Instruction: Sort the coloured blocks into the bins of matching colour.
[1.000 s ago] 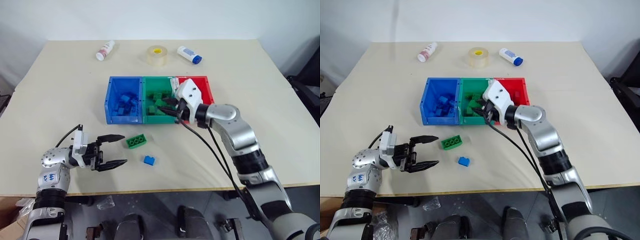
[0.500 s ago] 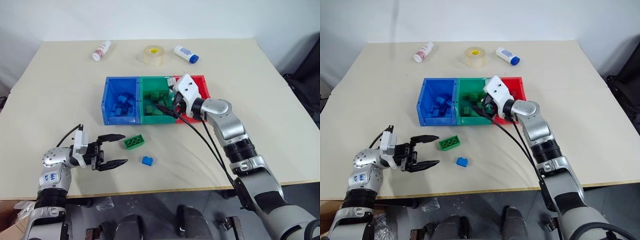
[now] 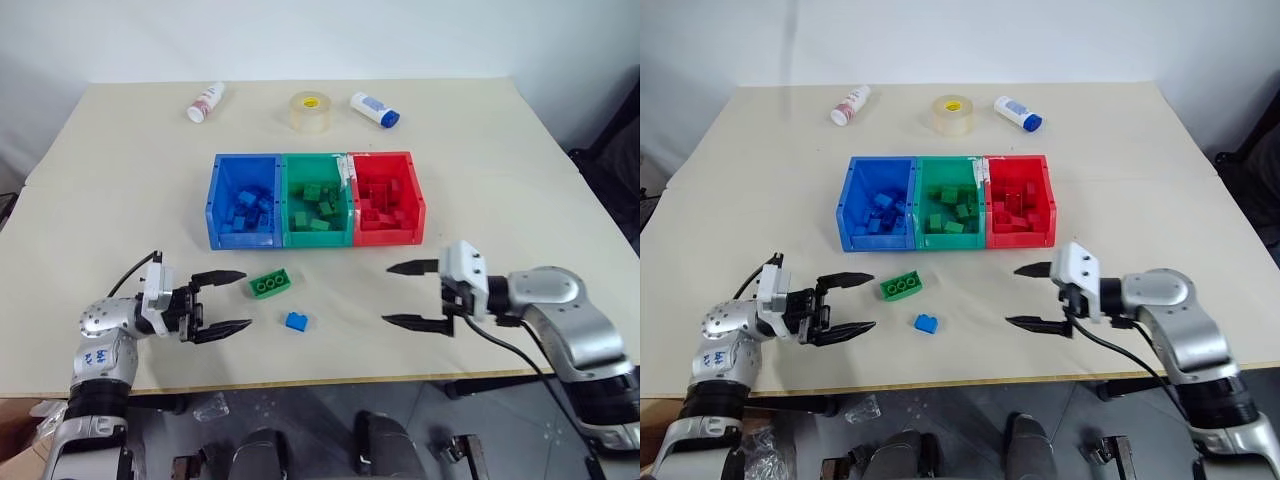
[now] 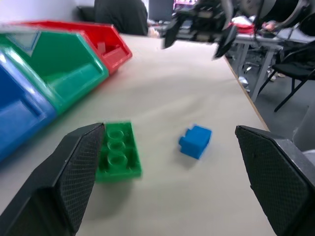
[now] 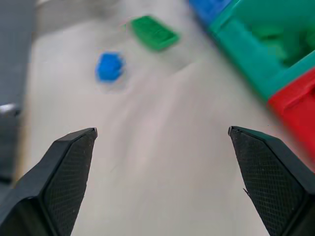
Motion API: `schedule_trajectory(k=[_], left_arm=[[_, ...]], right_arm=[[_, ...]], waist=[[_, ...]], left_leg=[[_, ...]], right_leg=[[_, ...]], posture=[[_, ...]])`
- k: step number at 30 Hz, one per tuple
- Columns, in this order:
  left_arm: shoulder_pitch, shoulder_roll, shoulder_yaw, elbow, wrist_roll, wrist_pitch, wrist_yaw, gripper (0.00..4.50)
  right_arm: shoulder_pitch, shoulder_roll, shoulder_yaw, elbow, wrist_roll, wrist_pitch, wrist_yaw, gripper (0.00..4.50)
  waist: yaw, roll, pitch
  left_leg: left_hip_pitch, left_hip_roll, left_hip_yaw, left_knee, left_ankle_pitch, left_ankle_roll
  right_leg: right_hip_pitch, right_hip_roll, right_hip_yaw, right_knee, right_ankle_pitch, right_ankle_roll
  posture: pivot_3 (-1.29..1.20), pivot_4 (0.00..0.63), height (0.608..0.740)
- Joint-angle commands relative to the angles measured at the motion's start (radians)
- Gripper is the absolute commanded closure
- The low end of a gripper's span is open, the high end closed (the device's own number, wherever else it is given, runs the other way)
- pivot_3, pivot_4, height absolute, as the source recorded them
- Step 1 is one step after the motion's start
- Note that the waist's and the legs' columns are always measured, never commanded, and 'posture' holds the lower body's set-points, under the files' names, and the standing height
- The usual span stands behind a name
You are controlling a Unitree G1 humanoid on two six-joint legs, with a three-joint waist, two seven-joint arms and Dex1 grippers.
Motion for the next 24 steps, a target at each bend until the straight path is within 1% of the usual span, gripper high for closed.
schedule_trajectory(k=[1,3,6,9,11,14,16,20,24], left_arm=[[0.119,0.025,0.062,-0.163,-0.010,0.024,0.098,0.00],[0.208,0.028,0.088,-0.256,-0.008,0.045,0.161,0.00],[0.396,0.014,0.163,-0.430,-0.023,0.057,0.262,0.00],[0.518,0.011,0.213,-0.527,-0.039,0.065,0.309,0.00],[0.564,0.012,0.230,-0.561,-0.044,0.070,0.327,0.00],[0.666,0.002,0.257,-0.634,-0.034,0.068,0.359,0.00],[0.686,0.000,0.254,-0.664,-0.031,0.066,0.376,0.00],[0.685,-0.011,0.198,-0.742,0.017,0.085,0.452,0.00],[0.653,0.000,0.125,-0.791,0.075,0.105,0.505,0.00]], right_arm=[[-0.013,-0.022,-0.039,0.025,0.048,-0.040,0.072,0.03],[-0.032,-0.019,-0.046,0.058,0.067,-0.043,0.100,0.03],[-0.086,-0.014,-0.028,0.145,0.057,-0.069,0.157,0.03],[-0.133,0.005,-0.018,0.214,0.064,-0.087,0.206,0.03],[-0.155,0.017,-0.016,0.246,0.071,-0.094,0.230,0.03],[-0.197,0.030,0.001,0.320,0.073,-0.126,0.305,0.03],[-0.215,0.035,0.007,0.345,0.081,-0.129,0.333,0.03],[-0.233,0.021,0.041,0.372,0.107,-0.155,0.354,0.03],[-0.248,0.023,0.051,0.386,0.090,-0.163,0.350,0.03]], waist=[[-0.003,0.000,0.000],[0.000,0.000,0.000],[0.001,0.000,0.000],[0.008,0.000,0.000],[0.013,0.000,0.000],[0.012,0.000,0.000],[0.011,0.000,0.000],[0.011,0.000,0.000],[0.011,0.000,0.000]], left_leg=[[0.000,0.000,0.000,0.000,0.000,0.000],[0.000,0.001,0.000,0.000,0.000,0.000],[0.000,0.001,0.000,0.000,-0.001,0.000],[0.001,0.001,0.000,0.000,-0.001,0.000],[0.001,0.001,0.000,0.001,-0.001,0.000],[0.001,0.001,0.000,0.001,-0.001,0.000],[0.001,0.001,0.000,0.001,-0.002,0.000],[0.001,0.001,0.000,0.001,-0.002,0.000],[0.001,0.001,0.001,0.001,-0.002,0.000]], right_leg=[[0.000,0.000,0.000,0.000,0.000,0.000],[0.000,0.000,0.000,0.000,0.000,0.000],[0.000,0.000,0.001,-0.001,0.000,0.000],[0.000,0.000,0.001,-0.002,0.000,0.000],[0.000,0.000,0.001,-0.004,0.000,-0.001],[0.000,0.000,0.000,-0.004,0.000,-0.002],[0.000,0.000,0.000,-0.004,0.000,-0.002],[0.000,0.000,0.000,-0.004,0.000,-0.002],[0.000,0.000,0.000,-0.002,0.000,-0.002]], posture=[[0.00,0.150,0.740],[0.00,0.150,0.740],[0.00,0.150,0.740],[0.00,0.150,0.740],[0.00,0.150,0.740],[0.00,0.150,0.740],[0.00,0.150,0.740],[0.00,0.150,0.740],[0.00,0.150,0.740]])
